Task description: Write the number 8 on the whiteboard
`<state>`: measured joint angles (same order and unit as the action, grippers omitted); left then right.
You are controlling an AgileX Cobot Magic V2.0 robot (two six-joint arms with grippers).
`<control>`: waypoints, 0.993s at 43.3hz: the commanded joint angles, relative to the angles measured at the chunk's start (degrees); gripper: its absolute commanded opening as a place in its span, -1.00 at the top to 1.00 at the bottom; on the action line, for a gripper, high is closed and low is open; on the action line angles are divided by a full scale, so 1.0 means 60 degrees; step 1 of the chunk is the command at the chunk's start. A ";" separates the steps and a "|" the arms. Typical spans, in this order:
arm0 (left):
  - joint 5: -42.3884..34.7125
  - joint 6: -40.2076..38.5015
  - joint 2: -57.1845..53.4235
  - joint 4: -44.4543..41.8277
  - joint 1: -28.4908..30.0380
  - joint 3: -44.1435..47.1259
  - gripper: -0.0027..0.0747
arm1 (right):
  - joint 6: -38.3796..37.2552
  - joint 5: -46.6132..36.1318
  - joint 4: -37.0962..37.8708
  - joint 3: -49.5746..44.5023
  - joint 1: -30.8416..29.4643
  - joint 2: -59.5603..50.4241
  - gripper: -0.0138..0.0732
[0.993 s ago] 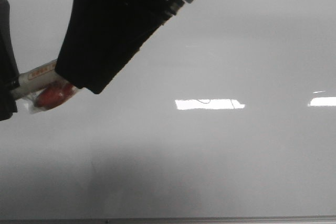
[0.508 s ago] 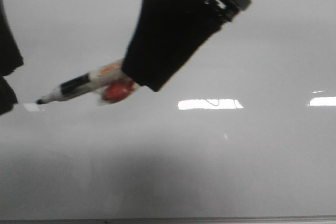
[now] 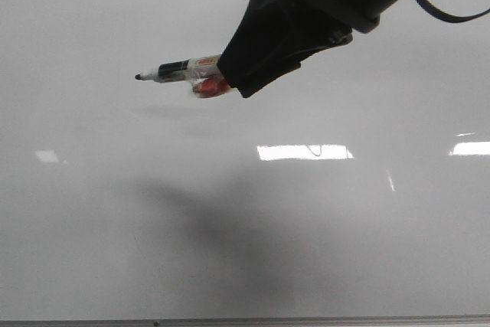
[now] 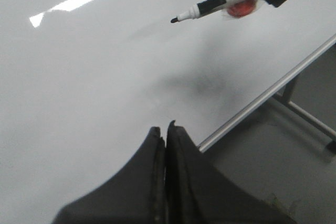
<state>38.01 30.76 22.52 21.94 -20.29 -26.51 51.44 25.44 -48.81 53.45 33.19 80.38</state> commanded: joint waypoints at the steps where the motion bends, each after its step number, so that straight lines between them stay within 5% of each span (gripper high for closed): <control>1: -0.0897 -0.0107 -0.0588 0.0346 0.0029 -0.0088 0.99 | 0.0055 -0.0754 -0.0412 0.0488 -0.0066 0.0056 0.82; 24: -0.1274 -0.0107 -0.0918 0.0368 0.0029 -0.0069 0.99 | 0.0042 -0.1562 -0.1039 0.2197 -0.0066 0.2464 0.82; 43: -0.1274 -0.0107 -0.0918 0.0368 0.0029 -0.0069 0.99 | -0.0200 -0.1058 -0.0547 0.1130 -0.0691 0.2390 0.82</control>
<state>34.58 30.72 16.61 22.55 -20.29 -25.44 50.96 22.67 -52.11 61.43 31.52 98.49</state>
